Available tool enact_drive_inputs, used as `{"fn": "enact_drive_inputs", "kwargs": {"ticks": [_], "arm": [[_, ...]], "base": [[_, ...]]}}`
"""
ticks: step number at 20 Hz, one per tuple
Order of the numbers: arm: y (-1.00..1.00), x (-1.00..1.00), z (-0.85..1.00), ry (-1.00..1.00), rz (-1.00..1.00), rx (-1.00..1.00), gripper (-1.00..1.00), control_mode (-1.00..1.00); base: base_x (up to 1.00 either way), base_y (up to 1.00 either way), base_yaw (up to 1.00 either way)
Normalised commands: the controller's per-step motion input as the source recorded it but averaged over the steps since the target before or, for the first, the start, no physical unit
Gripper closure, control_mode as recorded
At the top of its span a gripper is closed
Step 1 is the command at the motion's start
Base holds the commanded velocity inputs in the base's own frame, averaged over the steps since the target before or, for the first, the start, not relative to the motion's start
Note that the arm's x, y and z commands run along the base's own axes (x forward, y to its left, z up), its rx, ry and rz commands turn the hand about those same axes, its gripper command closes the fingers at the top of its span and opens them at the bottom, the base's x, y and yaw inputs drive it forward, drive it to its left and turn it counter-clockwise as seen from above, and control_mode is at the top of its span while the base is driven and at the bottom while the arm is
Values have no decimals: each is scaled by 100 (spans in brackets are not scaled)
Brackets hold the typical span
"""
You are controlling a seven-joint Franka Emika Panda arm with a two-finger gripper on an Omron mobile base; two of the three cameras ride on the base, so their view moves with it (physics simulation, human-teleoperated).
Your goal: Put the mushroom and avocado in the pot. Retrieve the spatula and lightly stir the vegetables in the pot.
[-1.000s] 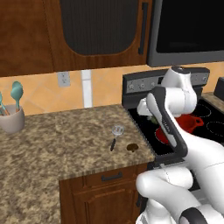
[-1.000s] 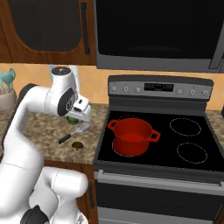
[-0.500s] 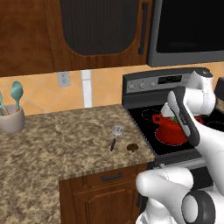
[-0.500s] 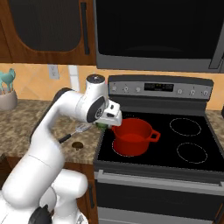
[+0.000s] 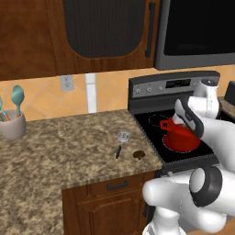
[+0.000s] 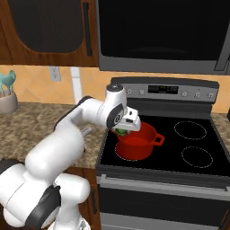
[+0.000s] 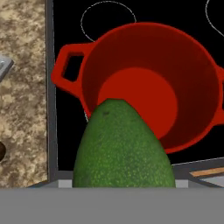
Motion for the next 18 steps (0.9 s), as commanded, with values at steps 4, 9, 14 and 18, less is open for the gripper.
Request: {"fn": "enact_drive_inputs", "kwargs": {"ticks": [4,9,14,18], "arm": [[4,46,-45,9,0,0,100,-100],[-1,47,-42,12,0,0,100,-100],[-12,40,-25,10,0,0,100,-100],[-15,28,-41,11,0,0,100,-100]], "base": [[0,0,0],[0,0,0],[0,0,0],[0,0,0]]}}
